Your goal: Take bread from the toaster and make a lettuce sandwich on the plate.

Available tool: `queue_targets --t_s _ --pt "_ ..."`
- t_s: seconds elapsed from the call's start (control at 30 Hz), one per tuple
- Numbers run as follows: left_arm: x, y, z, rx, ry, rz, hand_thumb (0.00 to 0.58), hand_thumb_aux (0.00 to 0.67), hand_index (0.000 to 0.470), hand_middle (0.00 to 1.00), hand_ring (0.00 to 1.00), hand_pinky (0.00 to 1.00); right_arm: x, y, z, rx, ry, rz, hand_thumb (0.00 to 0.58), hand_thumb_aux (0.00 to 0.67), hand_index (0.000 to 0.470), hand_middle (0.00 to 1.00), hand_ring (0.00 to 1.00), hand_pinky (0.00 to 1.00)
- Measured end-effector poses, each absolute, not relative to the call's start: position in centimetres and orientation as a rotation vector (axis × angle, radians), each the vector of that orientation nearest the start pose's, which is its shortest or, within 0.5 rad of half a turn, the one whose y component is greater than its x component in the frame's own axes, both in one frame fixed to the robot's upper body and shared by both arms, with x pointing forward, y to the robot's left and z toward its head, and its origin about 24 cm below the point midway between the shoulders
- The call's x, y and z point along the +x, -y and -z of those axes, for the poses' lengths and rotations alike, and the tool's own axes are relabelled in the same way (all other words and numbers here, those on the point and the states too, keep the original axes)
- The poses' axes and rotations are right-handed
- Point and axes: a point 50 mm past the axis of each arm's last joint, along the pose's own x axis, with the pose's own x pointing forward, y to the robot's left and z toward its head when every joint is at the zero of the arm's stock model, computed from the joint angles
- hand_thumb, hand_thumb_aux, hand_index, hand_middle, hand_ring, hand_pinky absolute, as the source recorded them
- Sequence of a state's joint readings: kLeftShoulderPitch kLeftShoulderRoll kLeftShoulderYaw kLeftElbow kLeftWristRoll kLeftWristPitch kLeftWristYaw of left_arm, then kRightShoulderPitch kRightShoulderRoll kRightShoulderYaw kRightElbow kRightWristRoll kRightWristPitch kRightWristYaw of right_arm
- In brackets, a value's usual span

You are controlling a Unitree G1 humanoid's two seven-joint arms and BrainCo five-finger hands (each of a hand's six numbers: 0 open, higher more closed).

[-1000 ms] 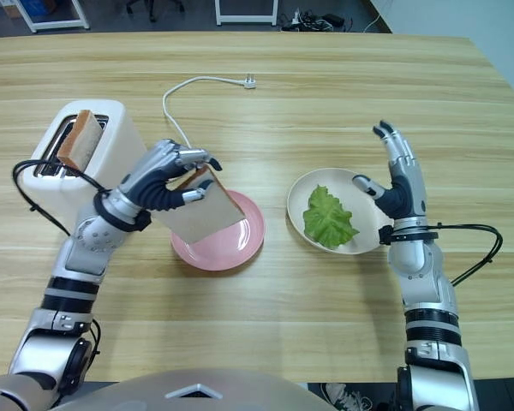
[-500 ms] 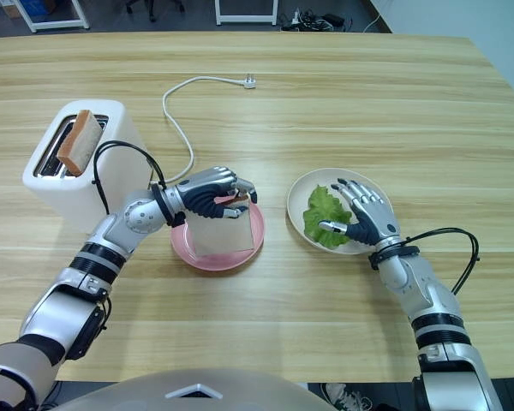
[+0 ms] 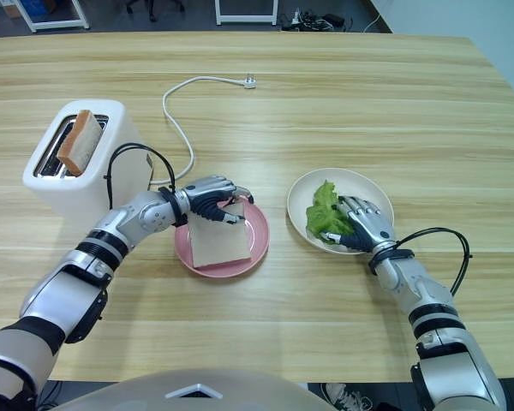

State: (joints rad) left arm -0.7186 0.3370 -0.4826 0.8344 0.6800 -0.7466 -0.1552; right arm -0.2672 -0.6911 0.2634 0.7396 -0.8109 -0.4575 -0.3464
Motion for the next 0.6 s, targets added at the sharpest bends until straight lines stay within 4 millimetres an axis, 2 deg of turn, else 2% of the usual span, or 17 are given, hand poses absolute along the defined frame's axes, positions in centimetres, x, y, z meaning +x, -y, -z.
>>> queue_targets --t_s 0.03,0.07,0.1,0.13,0.17,0.2,0.33,0.37,0.4,0.6 --pt "32.9 -8.5 -6.8 1.179 0.476 0.952 0.071 0.042 0.029 0.97 0.97 0.97 27.3 27.3 -1.8 -1.434 0.087 -0.235 0.570 0.581 0.407 0.00 0.00 0.00" --pt "32.9 -8.5 -6.8 1.176 0.479 0.948 0.000 0.000 0.000 0.93 0.93 0.93 27.4 27.3 -1.9 -1.429 0.096 -0.229 0.578 0.628 0.441 0.00 0.00 0.00" --pt "33.0 -8.5 -6.9 1.176 0.481 0.945 0.000 0.000 0.000 0.89 0.89 0.89 27.4 27.3 -2.0 -1.423 0.103 -0.223 0.580 0.654 0.459 0.00 0.00 0.00" --pt "33.0 -8.5 -6.9 1.175 0.483 0.942 0.000 0.000 0.000 0.80 0.80 0.80 27.4 27.2 -2.1 -1.417 0.109 -0.221 0.580 0.670 0.470 0.00 0.00 0.00" --pt "33.0 -8.5 -6.9 1.175 0.483 0.942 0.000 0.000 0.000 0.76 0.76 0.76 27.4 27.2 -2.1 -1.414 0.112 -0.222 0.580 0.670 0.470 0.00 0.00 0.00" --pt "33.0 -8.5 -6.9 1.175 0.483 0.941 0.000 0.000 0.000 0.60 0.60 0.60 27.4 27.3 -2.2 -1.413 0.116 -0.223 0.580 0.670 0.470 0.00 0.00 0.00" --pt "32.9 -8.5 -6.9 1.181 0.485 0.947 0.000 0.000 0.000 0.24 0.24 0.24 27.5 26.7 -2.7 -1.376 0.160 -0.226 0.580 0.670 0.470 0.00 0.00 0.00" --pt "32.9 -8.5 -6.9 1.184 0.486 0.949 0.000 0.000 0.000 0.04 0.04 0.04 27.5 26.6 -2.8 -1.367 0.170 -0.223 0.580 0.670 0.470 0.00 0.00 0.00" --pt "32.9 -8.6 -7.0 1.190 0.488 0.948 0.000 0.000 0.000 0.00 0.00 0.00 27.6 26.5 -3.0 -1.359 0.184 -0.222 0.580 0.670 0.470 0.00 0.00 0.00" --pt "33.2 -9.1 -7.7 1.269 0.512 0.897 0.000 0.000 0.000 0.00 0.00 0.00 27.5 26.1 -4.4 -1.281 0.253 -0.197 0.580 0.670 0.470 0.00 0.00 0.00"
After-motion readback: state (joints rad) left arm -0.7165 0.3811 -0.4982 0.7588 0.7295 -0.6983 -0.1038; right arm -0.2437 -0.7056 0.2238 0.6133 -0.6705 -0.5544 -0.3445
